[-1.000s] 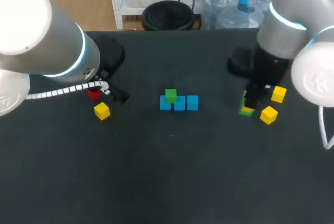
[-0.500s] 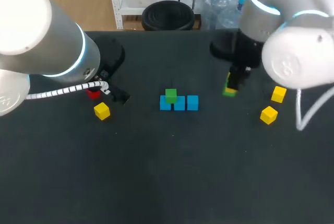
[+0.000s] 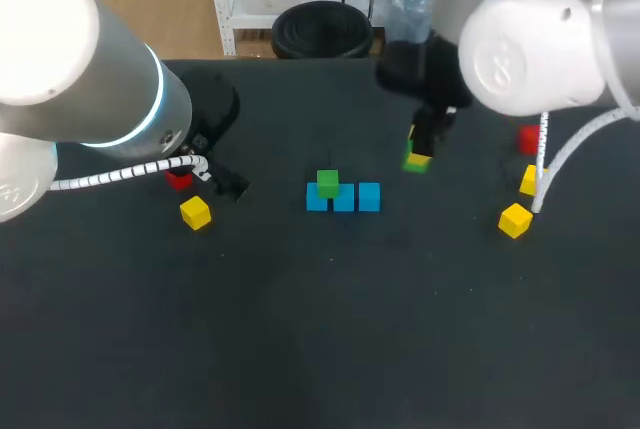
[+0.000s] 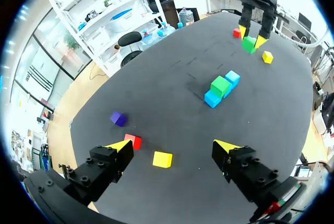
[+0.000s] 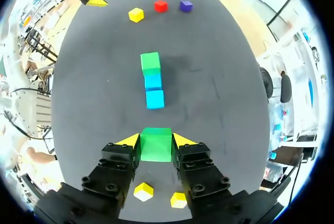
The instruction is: Place the blue cubes, place green cubes on the blue cubes, place the yellow cubes on the green cubes, then place the red cubes on the yellow cubes, and place purple cube on the red cubes.
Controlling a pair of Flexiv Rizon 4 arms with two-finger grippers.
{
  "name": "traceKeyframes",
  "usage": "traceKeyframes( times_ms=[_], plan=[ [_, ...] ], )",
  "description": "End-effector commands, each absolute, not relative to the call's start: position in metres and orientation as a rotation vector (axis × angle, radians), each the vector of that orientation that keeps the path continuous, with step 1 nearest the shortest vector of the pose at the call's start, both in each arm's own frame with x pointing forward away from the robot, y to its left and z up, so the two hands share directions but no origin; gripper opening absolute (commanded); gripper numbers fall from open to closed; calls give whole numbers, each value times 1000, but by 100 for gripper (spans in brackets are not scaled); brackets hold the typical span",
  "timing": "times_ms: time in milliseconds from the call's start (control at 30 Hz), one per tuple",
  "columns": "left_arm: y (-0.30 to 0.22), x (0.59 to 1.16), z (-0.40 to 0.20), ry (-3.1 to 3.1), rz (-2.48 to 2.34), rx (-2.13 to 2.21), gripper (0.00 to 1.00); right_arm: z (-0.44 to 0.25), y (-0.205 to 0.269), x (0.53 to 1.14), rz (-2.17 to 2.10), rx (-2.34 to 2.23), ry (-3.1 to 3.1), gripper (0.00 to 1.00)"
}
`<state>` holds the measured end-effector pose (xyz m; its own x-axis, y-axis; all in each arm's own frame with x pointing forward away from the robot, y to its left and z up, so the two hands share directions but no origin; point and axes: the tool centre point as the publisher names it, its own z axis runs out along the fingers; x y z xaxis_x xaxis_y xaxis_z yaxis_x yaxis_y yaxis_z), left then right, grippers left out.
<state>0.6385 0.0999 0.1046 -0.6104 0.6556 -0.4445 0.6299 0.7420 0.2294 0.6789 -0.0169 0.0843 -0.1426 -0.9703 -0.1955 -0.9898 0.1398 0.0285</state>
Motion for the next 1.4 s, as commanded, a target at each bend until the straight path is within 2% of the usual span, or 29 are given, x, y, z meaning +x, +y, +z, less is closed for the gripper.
traceKeyframes(
  times_ms=[33,933,1400],
  plan=[
    [101,639,105,2431,65,973,100,86,-17,679,259,-1913,2293,0],
    [101,639,105,2431,65,973,100,86,-17,679,259,-1913,2293,0],
    [101,639,105,2431,65,973,100,85,23,692,306,-2145,2210,0]
  ],
)
